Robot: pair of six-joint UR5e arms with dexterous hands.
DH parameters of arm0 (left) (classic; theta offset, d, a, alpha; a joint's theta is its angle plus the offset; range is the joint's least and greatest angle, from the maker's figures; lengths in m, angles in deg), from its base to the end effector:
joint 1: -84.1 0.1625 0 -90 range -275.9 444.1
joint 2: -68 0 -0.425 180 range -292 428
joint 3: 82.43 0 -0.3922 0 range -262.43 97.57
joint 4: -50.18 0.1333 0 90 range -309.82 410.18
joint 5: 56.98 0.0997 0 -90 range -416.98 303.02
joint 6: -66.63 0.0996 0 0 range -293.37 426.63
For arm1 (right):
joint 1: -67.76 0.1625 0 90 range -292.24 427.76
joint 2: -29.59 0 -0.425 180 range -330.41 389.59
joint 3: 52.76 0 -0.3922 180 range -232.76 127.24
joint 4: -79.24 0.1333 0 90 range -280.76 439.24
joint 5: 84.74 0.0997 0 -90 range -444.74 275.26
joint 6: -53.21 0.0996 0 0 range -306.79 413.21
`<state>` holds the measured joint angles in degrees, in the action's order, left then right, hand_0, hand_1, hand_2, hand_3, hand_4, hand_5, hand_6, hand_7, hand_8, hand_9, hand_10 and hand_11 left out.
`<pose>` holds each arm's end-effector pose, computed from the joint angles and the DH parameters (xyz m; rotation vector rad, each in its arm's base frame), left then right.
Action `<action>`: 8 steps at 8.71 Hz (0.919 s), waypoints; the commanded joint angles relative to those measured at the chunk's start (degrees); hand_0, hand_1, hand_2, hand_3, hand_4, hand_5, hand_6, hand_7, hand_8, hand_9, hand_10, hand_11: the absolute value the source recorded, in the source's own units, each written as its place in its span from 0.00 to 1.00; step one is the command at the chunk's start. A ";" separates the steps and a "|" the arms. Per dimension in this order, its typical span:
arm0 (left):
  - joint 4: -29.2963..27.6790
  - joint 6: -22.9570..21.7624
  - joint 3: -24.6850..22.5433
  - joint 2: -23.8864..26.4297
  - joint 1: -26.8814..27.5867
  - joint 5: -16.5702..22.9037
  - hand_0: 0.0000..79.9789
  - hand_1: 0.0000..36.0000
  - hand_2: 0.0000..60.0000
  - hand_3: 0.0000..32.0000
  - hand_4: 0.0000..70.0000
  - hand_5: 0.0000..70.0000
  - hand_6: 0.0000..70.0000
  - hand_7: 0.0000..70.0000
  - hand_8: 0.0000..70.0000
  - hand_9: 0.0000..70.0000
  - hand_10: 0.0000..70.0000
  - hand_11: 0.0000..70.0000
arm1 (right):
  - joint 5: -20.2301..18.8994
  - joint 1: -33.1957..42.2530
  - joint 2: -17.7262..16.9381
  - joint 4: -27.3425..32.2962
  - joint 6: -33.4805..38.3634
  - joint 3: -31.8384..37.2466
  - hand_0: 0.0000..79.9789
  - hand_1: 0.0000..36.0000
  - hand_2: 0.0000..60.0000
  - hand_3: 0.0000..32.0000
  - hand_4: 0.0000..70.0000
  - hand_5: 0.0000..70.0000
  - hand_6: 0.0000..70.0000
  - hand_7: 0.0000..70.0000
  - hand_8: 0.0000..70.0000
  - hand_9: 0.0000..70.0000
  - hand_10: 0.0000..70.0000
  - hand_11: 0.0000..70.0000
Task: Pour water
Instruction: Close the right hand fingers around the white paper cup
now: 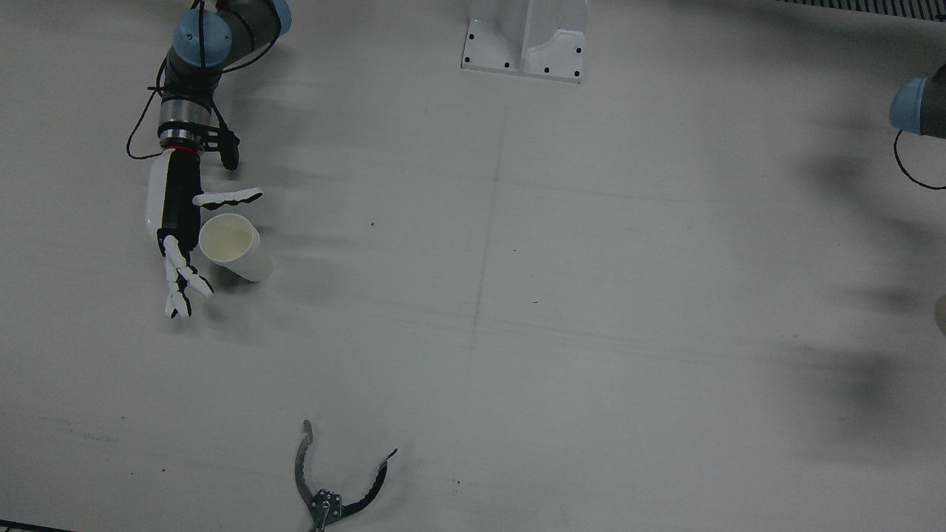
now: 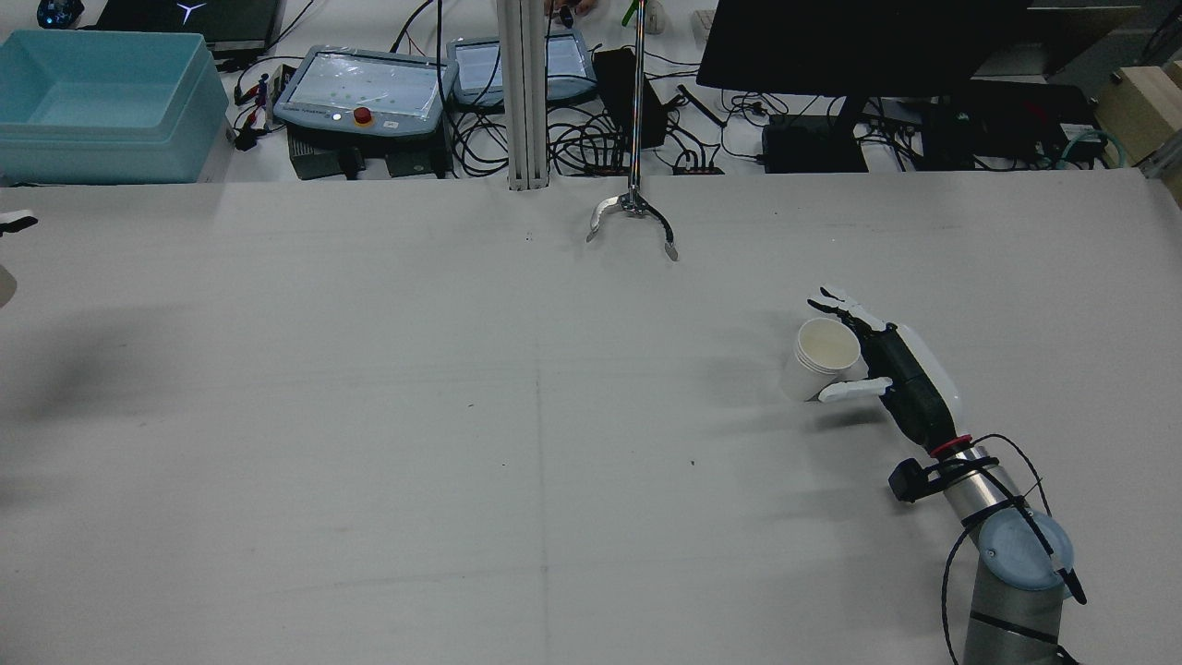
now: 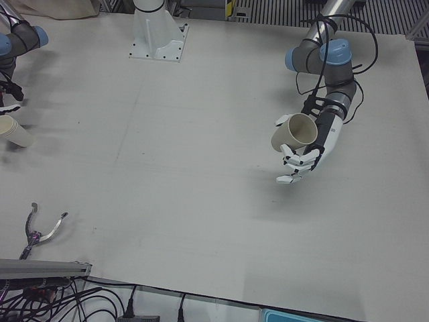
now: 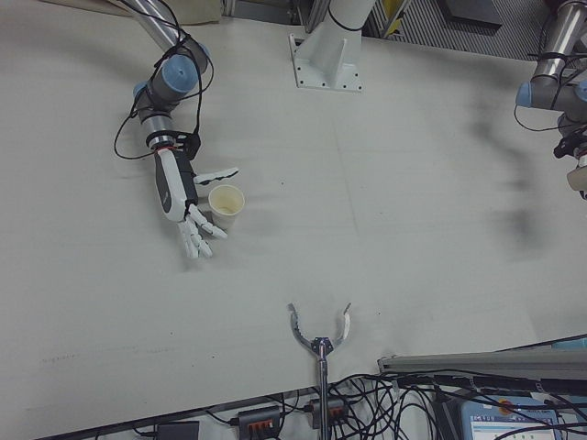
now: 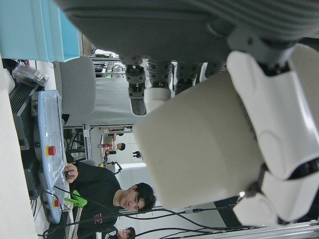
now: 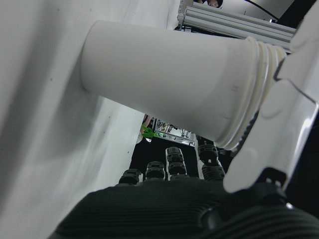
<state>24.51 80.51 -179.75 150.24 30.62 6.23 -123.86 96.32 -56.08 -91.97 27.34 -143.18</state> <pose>0.1292 -0.4739 0.6389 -0.1209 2.5352 -1.6947 -0.3450 -0.4275 0.6360 0.1052 -2.1841 1.8394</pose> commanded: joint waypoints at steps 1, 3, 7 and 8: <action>0.00 0.00 0.29 0.03 0.05 -0.02 0.65 1.00 1.00 0.00 0.59 1.00 0.60 1.00 0.81 1.00 0.23 0.36 | 0.01 -0.08 1.90 -2.19 -0.32 0.25 0.62 0.35 0.00 0.00 0.17 0.18 0.10 0.22 0.05 0.07 0.04 0.08; 0.00 0.00 0.46 -0.06 0.14 -0.02 0.64 1.00 1.00 0.00 0.58 1.00 0.60 1.00 0.81 1.00 0.23 0.36 | 0.01 -0.08 1.91 -2.37 -0.32 0.25 0.62 0.35 0.00 0.00 0.17 0.18 0.10 0.21 0.05 0.07 0.04 0.09; -0.79 -0.09 0.82 -0.23 -0.04 -0.02 0.64 1.00 1.00 0.00 0.59 1.00 0.60 1.00 0.80 1.00 0.23 0.36 | 0.01 -0.26 3.48 -3.24 -1.11 0.25 0.65 0.45 0.12 0.00 0.20 0.44 0.26 0.49 0.17 0.29 0.17 0.28; -1.40 -0.09 0.82 -1.02 0.05 -0.02 0.64 1.00 1.00 0.00 0.57 1.00 0.60 1.00 0.80 1.00 0.23 0.36 | -0.08 -0.26 4.36 -4.73 -1.11 0.25 0.67 0.53 0.26 0.00 0.22 0.53 0.31 0.55 0.23 0.37 0.21 0.33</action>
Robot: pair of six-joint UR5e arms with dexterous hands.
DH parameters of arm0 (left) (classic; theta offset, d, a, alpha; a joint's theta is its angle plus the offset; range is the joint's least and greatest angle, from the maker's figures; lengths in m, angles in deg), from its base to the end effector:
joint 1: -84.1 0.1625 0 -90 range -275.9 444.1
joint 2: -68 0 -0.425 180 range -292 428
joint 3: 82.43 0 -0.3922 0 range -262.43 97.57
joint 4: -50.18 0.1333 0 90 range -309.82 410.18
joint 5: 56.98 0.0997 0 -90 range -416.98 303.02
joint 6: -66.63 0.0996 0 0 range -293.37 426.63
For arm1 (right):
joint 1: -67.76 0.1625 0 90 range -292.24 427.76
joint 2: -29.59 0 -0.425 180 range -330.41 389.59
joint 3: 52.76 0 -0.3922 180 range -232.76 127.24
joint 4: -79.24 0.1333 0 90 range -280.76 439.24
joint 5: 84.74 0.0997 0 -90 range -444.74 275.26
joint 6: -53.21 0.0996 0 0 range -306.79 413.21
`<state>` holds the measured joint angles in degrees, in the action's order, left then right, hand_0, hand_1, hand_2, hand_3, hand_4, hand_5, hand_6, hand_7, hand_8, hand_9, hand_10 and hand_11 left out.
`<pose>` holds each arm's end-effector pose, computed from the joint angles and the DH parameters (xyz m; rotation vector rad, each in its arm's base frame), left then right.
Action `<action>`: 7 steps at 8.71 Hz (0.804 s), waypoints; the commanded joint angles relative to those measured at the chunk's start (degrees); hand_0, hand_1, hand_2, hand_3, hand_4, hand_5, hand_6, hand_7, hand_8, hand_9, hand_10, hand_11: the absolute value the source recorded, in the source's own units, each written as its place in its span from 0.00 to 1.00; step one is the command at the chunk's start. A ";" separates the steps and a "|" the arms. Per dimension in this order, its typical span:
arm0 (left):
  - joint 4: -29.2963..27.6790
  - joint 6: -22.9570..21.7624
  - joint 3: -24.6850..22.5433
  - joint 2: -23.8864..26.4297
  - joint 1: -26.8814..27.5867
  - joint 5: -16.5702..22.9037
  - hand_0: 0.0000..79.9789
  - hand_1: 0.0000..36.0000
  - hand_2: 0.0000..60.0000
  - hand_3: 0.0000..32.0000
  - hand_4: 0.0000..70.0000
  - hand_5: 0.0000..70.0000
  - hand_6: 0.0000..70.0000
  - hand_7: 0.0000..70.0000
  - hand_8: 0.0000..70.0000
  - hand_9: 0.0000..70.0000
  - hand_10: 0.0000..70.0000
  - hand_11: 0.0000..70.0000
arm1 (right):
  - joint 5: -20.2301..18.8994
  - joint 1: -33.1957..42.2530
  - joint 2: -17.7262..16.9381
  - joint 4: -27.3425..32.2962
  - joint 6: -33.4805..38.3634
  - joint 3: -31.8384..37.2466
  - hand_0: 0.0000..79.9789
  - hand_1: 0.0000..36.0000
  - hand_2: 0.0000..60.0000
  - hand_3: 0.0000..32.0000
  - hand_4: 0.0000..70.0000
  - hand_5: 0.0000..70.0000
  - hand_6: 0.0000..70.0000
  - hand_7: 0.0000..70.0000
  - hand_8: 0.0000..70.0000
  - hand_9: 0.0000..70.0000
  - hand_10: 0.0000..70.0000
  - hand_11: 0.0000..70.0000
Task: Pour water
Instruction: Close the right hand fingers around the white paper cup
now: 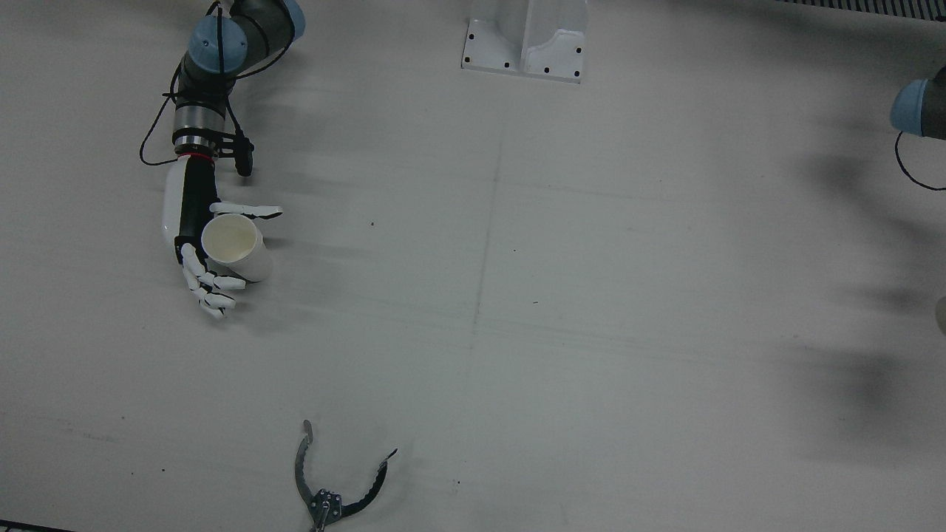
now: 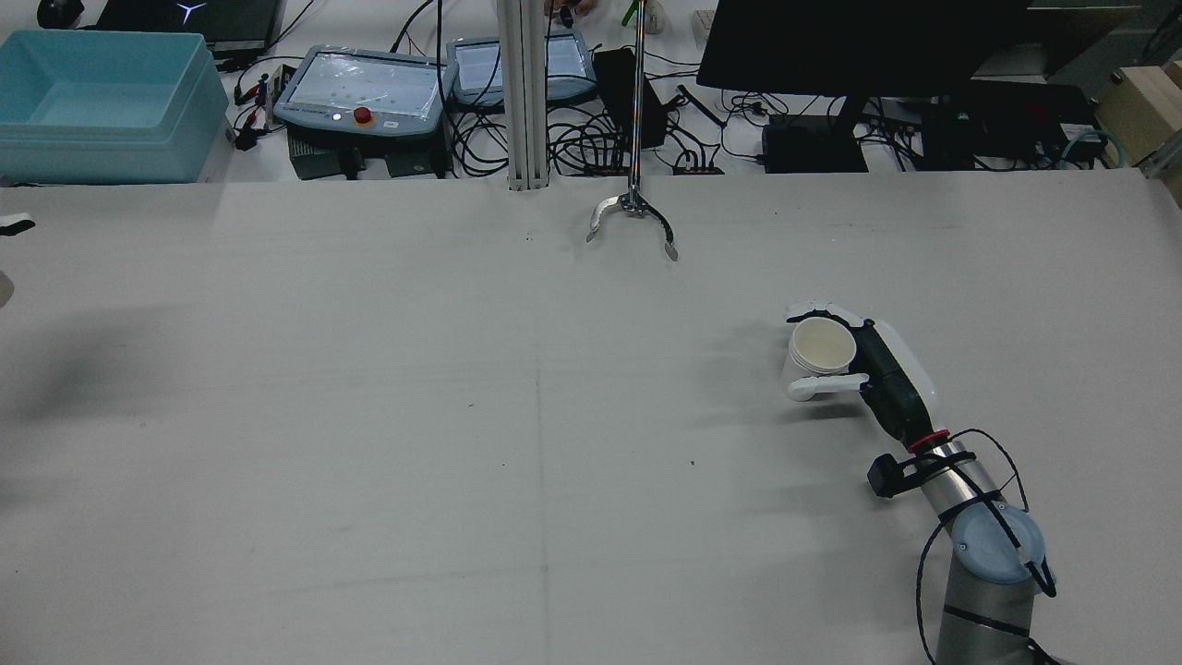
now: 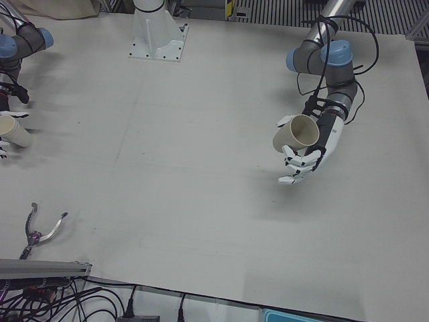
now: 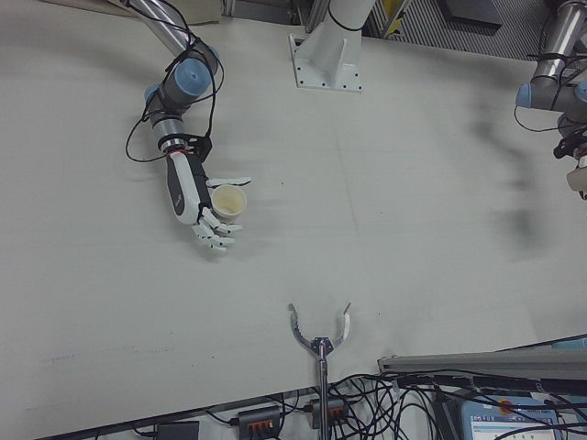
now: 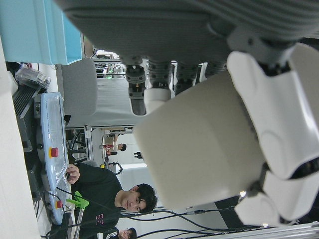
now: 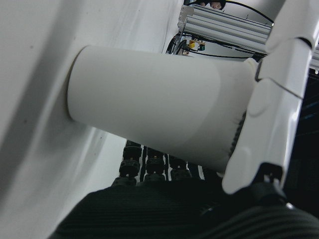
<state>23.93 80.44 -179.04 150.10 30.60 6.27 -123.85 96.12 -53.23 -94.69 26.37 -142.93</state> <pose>0.1283 -0.4728 0.6452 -0.1204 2.5304 -1.6986 -0.3631 -0.4353 0.6164 0.1210 -2.1732 1.8288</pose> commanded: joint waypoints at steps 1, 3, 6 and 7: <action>-1.43 -0.10 0.28 -1.41 0.07 -0.06 0.63 1.00 1.00 0.00 0.56 1.00 0.60 1.00 0.80 1.00 0.23 0.37 | -0.09 -0.06 2.05 -2.38 -0.14 0.00 0.69 0.60 0.35 0.00 0.24 0.58 0.33 0.57 0.26 0.41 0.22 0.35; -2.49 -0.45 0.37 -2.99 0.07 -0.06 0.64 1.00 1.00 0.00 0.57 1.00 0.60 1.00 0.80 1.00 0.23 0.37 | -0.09 -0.15 2.31 -2.39 -0.23 -0.09 0.74 0.70 0.38 0.00 0.25 0.55 0.34 0.54 0.29 0.44 0.24 0.38; -4.34 -0.54 0.29 -4.58 -0.02 -0.06 0.63 1.00 1.00 0.00 0.55 1.00 0.60 1.00 0.80 1.00 0.23 0.37 | 0.00 -0.32 2.67 -2.39 -0.58 -0.88 0.72 0.76 0.63 0.00 0.26 0.63 0.37 0.58 0.32 0.49 0.26 0.41; -4.43 -0.71 0.20 -4.58 -0.02 -0.06 0.64 1.00 1.00 0.00 0.57 1.00 0.60 1.00 0.80 1.00 0.23 0.37 | 0.00 -0.15 2.67 -2.39 -0.49 -0.97 0.70 0.81 0.83 0.00 0.25 0.70 0.38 0.58 0.33 0.49 0.27 0.43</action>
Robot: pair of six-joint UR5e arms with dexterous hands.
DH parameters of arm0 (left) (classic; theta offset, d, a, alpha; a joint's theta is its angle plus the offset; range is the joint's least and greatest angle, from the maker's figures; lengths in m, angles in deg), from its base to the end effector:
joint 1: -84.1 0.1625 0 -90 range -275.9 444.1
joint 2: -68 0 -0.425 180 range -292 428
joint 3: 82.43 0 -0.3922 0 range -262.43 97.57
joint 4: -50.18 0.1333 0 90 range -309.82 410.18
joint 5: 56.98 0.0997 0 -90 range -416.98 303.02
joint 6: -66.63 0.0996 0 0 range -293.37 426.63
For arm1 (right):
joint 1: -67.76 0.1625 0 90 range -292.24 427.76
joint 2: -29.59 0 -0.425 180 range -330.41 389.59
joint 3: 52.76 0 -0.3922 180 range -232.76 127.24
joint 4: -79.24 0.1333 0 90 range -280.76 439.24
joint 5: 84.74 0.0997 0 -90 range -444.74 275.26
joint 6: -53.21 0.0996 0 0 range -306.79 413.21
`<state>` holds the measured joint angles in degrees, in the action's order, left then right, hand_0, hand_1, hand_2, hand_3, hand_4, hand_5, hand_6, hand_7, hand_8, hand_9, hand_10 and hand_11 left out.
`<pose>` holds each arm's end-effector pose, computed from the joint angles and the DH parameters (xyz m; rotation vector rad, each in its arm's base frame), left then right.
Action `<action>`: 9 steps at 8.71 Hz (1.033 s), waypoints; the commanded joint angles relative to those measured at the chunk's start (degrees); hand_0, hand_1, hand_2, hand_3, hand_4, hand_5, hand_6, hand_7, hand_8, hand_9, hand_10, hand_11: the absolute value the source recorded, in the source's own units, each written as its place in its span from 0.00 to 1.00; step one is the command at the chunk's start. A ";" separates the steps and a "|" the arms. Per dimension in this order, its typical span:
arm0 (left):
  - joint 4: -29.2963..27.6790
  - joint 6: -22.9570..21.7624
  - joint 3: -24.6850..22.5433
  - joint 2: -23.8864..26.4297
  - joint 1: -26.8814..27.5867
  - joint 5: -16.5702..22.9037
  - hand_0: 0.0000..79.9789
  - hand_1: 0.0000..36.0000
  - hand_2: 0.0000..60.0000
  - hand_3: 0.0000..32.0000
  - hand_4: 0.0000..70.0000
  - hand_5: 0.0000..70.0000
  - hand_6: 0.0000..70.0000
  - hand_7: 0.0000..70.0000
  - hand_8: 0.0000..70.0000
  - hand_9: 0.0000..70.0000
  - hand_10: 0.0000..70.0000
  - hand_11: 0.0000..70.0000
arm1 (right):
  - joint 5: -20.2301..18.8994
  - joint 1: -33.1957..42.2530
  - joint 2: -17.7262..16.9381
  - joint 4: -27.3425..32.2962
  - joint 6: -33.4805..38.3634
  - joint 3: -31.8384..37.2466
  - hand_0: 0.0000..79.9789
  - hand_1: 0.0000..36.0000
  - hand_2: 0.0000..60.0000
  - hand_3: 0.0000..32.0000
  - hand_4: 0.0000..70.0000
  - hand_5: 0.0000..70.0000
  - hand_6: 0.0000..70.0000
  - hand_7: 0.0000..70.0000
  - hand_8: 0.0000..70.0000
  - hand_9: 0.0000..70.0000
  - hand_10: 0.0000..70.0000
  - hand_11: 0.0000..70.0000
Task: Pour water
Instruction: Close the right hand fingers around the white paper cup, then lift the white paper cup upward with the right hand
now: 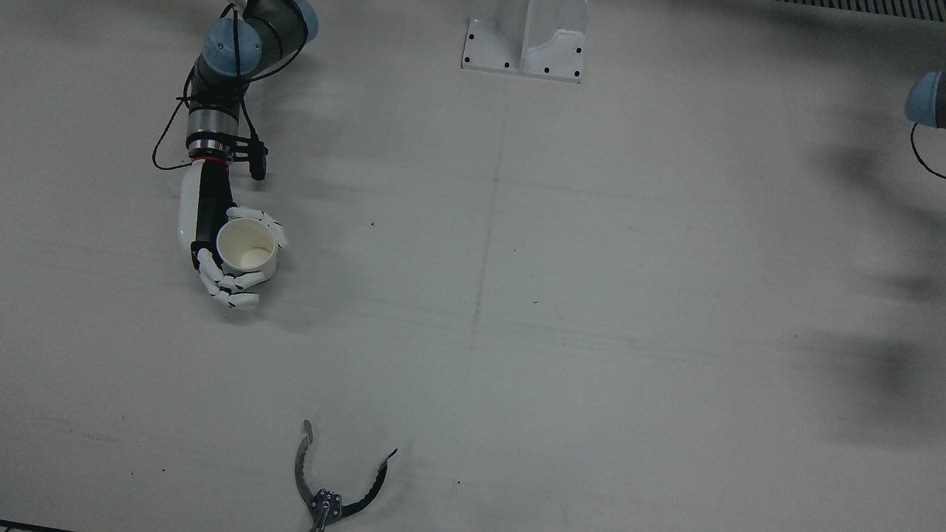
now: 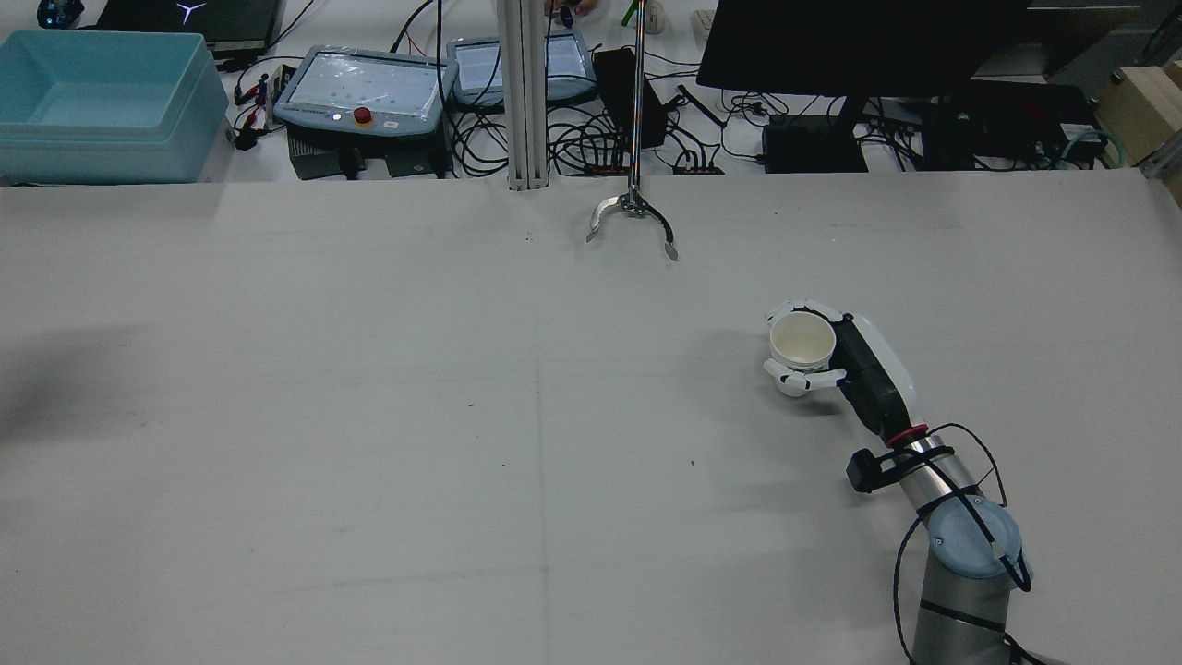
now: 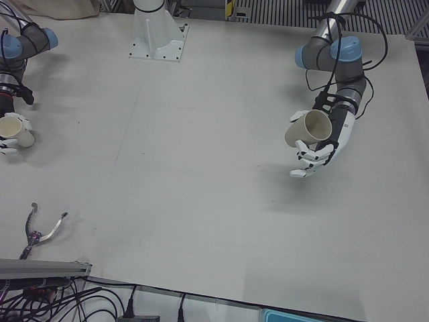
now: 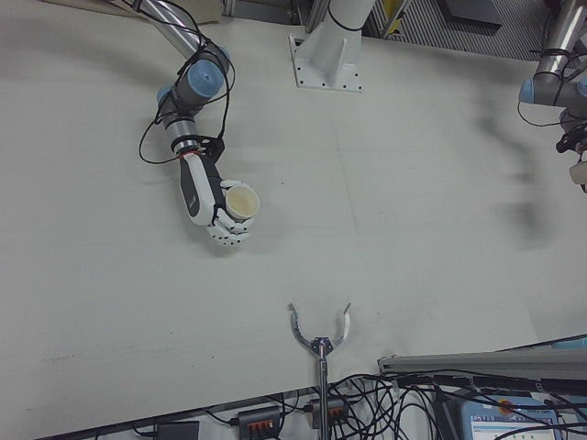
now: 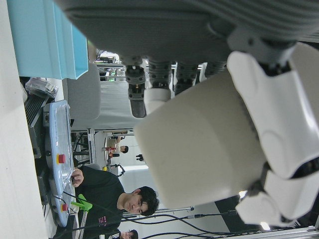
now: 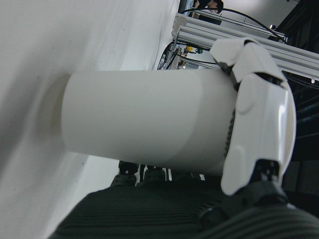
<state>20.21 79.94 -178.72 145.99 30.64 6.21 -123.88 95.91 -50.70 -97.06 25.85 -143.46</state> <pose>0.1091 -0.4466 0.6717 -0.1258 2.5204 -1.7123 -0.3792 -0.4417 0.5919 0.1180 -2.1804 1.8202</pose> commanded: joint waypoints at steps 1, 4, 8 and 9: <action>-0.36 -0.39 -0.30 -0.39 0.03 0.00 0.64 1.00 1.00 0.00 0.58 1.00 0.60 1.00 0.80 1.00 0.23 0.37 | 0.03 0.06 0.13 -0.01 0.12 -0.53 0.66 0.86 1.00 0.00 0.23 0.83 0.41 0.59 0.36 0.53 0.28 0.44; 1.14 -0.31 -1.00 0.49 0.20 0.09 0.64 1.00 1.00 0.00 0.59 1.00 0.61 1.00 0.80 1.00 0.23 0.37 | 0.03 0.94 -0.13 -0.01 0.29 -1.32 0.61 1.00 1.00 0.00 0.21 1.00 0.45 0.61 0.43 0.61 0.31 0.48; 10.15 -0.04 -1.53 12.48 0.38 2.10 0.66 1.00 1.00 0.00 0.63 1.00 0.62 1.00 0.81 1.00 0.24 0.38 | -2.33 10.67 -0.66 -5.25 0.29 -7.97 0.58 1.00 1.00 0.00 0.23 1.00 0.53 0.66 0.52 0.71 0.36 0.56; 13.93 0.13 -1.44 17.58 0.64 2.72 0.65 1.00 1.00 0.00 0.63 1.00 0.62 1.00 0.81 1.00 0.24 0.38 | -5.12 13.83 -0.57 -6.67 0.29 -9.56 0.59 1.00 1.00 0.00 0.23 1.00 0.52 0.66 0.52 0.71 0.36 0.56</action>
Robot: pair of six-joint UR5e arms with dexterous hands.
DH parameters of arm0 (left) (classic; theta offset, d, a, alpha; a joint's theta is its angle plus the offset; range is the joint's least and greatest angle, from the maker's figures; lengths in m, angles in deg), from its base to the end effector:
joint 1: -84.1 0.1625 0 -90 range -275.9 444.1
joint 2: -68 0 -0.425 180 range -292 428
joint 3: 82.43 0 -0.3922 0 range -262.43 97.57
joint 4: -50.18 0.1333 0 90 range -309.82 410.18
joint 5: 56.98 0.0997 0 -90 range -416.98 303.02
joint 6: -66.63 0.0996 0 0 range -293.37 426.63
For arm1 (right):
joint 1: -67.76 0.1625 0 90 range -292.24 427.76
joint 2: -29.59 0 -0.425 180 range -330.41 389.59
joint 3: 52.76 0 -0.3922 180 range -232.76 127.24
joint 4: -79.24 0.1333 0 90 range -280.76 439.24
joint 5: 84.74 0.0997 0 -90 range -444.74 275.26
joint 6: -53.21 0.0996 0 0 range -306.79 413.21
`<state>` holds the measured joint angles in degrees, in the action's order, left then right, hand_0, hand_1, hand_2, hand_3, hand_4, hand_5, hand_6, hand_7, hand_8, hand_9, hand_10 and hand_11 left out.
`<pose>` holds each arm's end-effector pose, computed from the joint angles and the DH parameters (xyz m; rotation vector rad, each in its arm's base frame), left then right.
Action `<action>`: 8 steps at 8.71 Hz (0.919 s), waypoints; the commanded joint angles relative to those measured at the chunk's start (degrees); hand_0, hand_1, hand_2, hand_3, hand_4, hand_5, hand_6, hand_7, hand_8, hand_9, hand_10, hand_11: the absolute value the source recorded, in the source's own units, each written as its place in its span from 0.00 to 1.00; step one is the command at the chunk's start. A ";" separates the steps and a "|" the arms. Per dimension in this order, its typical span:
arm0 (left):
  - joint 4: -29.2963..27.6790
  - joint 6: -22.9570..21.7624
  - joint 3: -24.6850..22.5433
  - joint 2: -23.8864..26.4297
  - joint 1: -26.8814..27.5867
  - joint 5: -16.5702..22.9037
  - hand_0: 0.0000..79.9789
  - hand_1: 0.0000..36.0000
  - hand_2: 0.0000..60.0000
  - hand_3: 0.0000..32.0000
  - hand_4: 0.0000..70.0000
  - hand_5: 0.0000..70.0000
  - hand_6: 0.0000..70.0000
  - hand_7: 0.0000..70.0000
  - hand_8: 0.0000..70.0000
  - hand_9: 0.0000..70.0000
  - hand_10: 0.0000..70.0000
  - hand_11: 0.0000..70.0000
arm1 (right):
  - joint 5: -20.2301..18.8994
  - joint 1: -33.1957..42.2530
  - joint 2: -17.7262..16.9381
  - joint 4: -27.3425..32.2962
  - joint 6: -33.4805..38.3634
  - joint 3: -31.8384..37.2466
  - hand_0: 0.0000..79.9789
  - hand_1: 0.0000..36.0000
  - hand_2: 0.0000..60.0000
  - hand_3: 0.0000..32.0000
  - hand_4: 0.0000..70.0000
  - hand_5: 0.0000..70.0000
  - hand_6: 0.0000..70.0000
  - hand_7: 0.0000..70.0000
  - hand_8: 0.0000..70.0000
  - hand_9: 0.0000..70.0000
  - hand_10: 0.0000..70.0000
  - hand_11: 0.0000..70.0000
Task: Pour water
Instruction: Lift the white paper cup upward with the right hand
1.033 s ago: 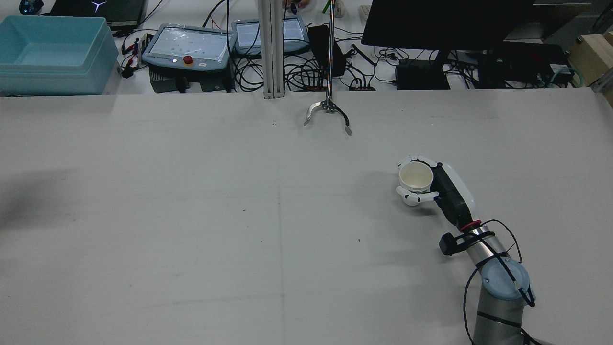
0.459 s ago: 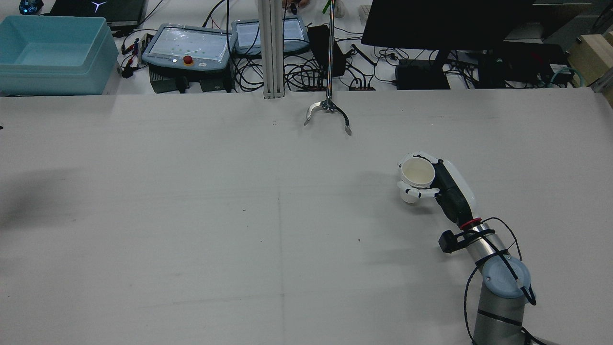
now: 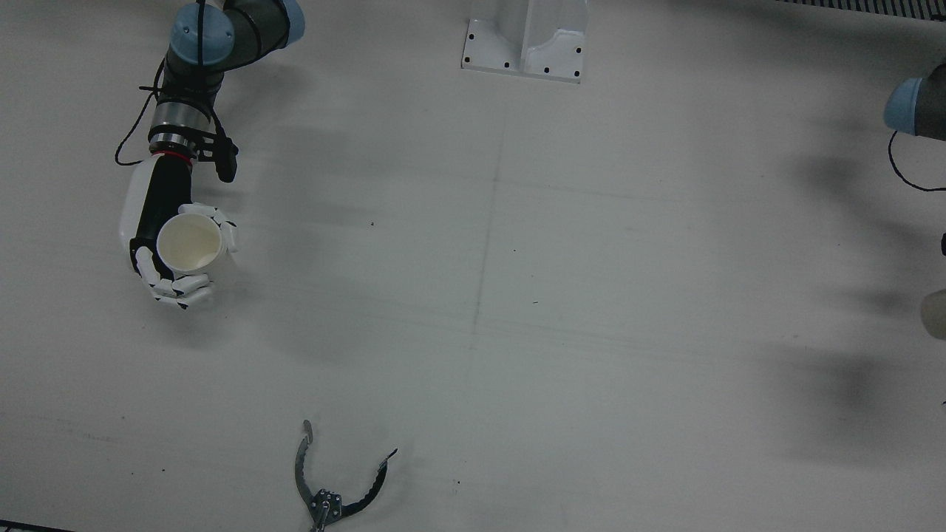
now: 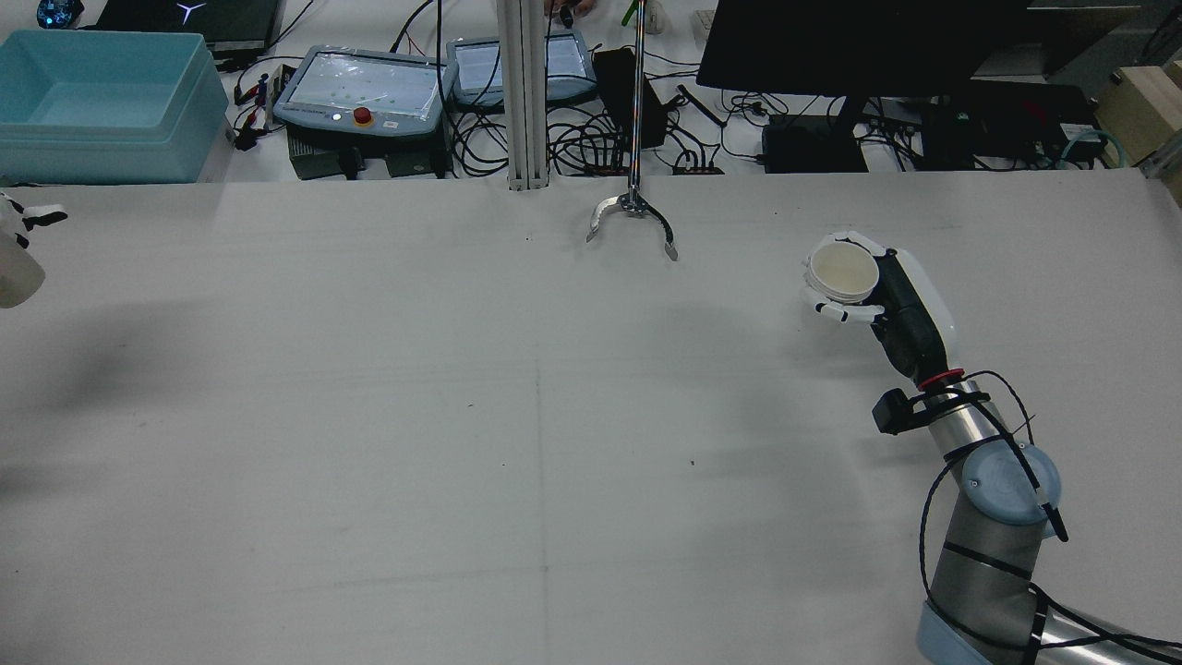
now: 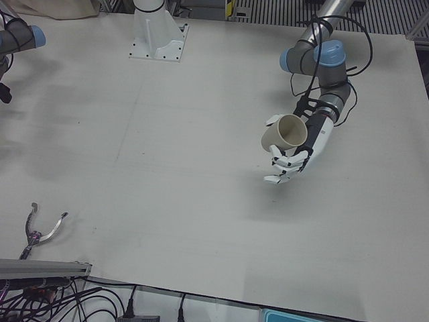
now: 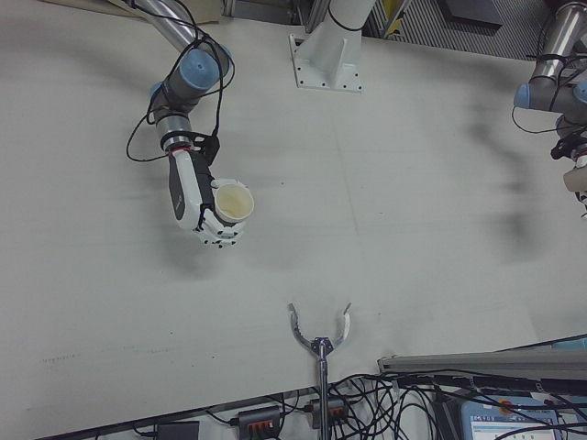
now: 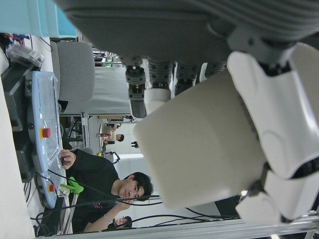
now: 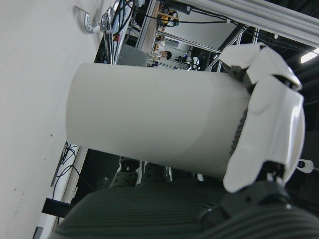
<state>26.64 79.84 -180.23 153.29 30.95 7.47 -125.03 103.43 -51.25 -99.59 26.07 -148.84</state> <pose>0.1479 -0.4912 0.6138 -0.1719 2.5520 -1.6597 -0.3134 -0.4826 0.5564 0.2185 -2.2632 1.8671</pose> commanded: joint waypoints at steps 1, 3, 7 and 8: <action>10.15 1.20 0.07 14.60 0.42 2.86 0.65 1.00 1.00 0.00 0.63 1.00 0.62 1.00 0.81 1.00 0.24 0.38 | -4.78 9.12 -0.20 -4.16 0.07 -5.24 0.58 1.00 1.00 0.00 0.22 1.00 0.51 0.65 0.51 0.70 0.35 0.55; 14.11 1.91 0.07 20.07 0.42 4.72 0.65 1.00 1.00 0.00 0.63 1.00 0.62 1.00 0.81 1.00 0.24 0.38 | -6.54 12.21 -0.20 -4.25 -0.01 -5.69 0.58 1.00 1.00 0.00 0.21 1.00 0.50 0.63 0.50 0.69 0.35 0.54; 16.86 2.00 -0.37 21.85 0.42 4.81 0.65 1.00 1.00 0.00 0.64 1.00 0.62 1.00 0.81 1.00 0.24 0.38 | -6.64 14.59 0.41 -4.16 -0.01 -5.60 0.60 1.00 1.00 0.00 0.22 1.00 0.70 0.77 0.71 0.87 0.63 0.91; 17.29 2.08 -0.37 22.29 0.42 4.81 0.66 1.00 1.00 0.00 0.65 1.00 0.62 1.00 0.81 1.00 0.24 0.38 | -6.64 15.29 0.41 -4.16 -0.01 -5.60 0.56 0.99 1.00 0.00 0.19 1.00 0.75 0.79 0.86 0.91 0.71 1.00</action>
<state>42.98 81.84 -180.50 174.95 31.38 12.24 -131.60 117.15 -51.03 -103.78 26.05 -154.45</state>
